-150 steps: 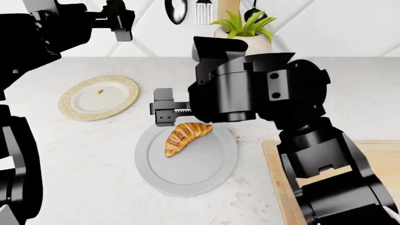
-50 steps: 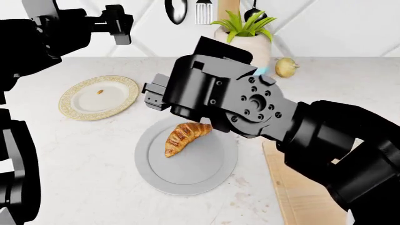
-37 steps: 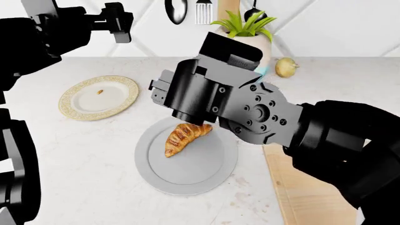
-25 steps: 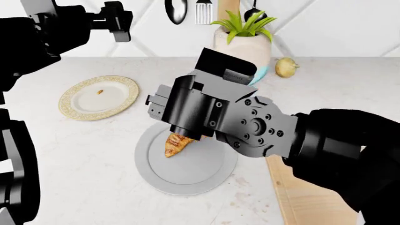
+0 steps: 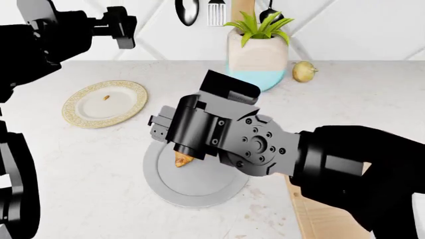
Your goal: From the different types of pastries on the counter, select a croissant and place it on the cutting board. Then retrieve a jar of jam from the cabinet and place it alongside the croissant on the cutting board.
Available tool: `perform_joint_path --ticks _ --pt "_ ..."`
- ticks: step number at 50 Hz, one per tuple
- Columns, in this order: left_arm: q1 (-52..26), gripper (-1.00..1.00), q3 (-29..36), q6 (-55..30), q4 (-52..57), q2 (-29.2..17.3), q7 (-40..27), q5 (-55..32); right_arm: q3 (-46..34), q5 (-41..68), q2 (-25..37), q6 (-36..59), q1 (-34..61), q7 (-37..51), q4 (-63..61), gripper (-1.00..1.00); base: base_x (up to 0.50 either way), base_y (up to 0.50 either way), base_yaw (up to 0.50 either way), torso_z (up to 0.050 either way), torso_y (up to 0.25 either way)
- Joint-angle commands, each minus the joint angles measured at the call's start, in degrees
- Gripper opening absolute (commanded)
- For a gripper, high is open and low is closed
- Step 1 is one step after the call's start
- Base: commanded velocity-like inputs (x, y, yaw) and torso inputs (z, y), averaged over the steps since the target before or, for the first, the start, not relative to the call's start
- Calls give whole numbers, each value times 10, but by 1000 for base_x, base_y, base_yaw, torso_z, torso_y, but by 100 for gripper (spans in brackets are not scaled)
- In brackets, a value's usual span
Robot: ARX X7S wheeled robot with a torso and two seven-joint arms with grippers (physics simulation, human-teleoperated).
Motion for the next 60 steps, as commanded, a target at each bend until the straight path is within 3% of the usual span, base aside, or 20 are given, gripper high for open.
perform_joint_path --ticks 1,21,22,60 --pt "6 100 -2 2 0 -2 -2 -2 -11 4 -10 -5 -10 -16 30 100 0 0 0 0 0" --pt "13 100 -6 10 -5 -4 -4 -5 -32 0 -16 -5 -22 -18 37 100 0 0 0 0 0" --pt "13 100 -6 11 -5 -5 -4 -5 -32 -1 -16 -6 -21 -17 36 -100 0 0 0 -15 0" --pt "3 100 -5 24 -13 2 -7 -10 -1 4 41 17 47 -34 -33 -100 0 0 0 0 0"
